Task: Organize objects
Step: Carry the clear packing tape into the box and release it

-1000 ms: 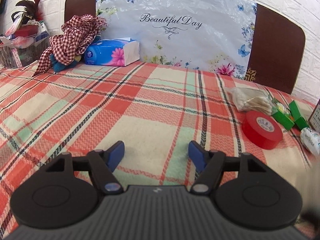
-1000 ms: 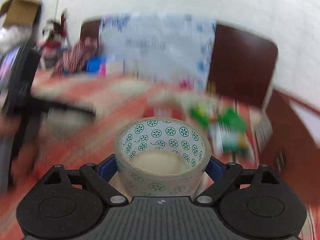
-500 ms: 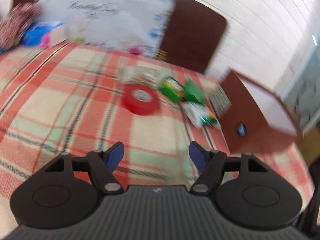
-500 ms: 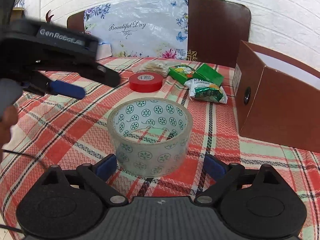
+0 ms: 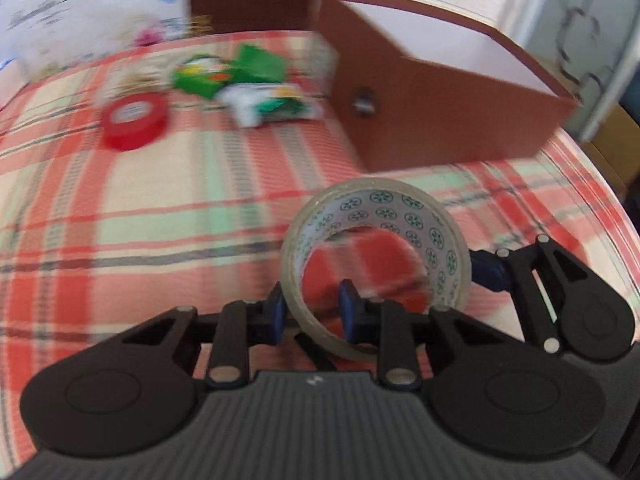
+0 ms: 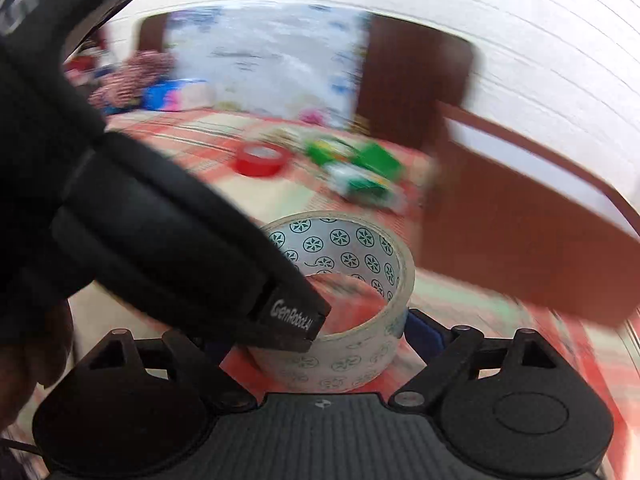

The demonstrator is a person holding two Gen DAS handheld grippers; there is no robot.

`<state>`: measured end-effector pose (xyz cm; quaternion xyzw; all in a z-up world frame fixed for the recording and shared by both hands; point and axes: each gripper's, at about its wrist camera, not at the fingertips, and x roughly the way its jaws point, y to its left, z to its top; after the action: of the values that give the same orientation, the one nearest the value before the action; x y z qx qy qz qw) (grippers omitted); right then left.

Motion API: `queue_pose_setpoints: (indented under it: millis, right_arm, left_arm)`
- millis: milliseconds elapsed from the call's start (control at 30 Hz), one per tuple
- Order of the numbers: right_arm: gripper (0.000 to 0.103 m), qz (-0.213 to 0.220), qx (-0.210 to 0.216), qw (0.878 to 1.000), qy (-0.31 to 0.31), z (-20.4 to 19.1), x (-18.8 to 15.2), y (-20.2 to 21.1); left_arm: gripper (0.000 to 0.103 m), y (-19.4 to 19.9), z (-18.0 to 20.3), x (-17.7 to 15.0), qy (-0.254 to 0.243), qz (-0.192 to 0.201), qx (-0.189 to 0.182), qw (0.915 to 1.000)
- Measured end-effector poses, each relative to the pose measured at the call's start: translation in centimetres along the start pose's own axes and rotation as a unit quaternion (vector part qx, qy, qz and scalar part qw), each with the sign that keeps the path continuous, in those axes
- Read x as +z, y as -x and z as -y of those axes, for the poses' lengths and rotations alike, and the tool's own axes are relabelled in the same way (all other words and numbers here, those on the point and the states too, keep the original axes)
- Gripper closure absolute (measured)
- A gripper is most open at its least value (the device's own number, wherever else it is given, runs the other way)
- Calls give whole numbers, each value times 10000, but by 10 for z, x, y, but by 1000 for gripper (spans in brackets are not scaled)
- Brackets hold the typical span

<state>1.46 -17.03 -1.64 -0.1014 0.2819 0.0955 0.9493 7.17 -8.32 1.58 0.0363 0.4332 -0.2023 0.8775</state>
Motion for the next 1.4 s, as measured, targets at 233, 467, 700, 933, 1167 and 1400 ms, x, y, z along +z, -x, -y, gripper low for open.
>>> queue_pose_setpoints:
  millis: [233, 467, 700, 933, 1167, 1400]
  right_arm:
    - [15, 29, -995, 9905, -947, 88, -35, 47]
    - [15, 1244, -1654, 9760, -680, 158, 20, 63]
    - [15, 1426, -1471, 9763, -698, 231, 68, -1]
    - [16, 870, -1325, 9833, -899, 263, 65, -58]
    - [16, 1581, -1716, 9634, -1323, 239, 30, -6]
    - [11, 1565, -1769, 9542, -1834, 207, -2, 31]
  left_arm:
    - [73, -19, 121, 18, -1327, 30, -555, 9896]
    - [72, 9, 168, 111, -1721, 1025, -645, 9776]
    - [73, -37, 181, 194, -1320, 1116, -247, 9846]
    - [59, -89, 170, 218, -843, 705, 98, 9939]
    - [59, -65, 166, 180, -1056, 984, 147, 9894]
    - [59, -10, 153, 137, -1010, 1261, -55, 9869]
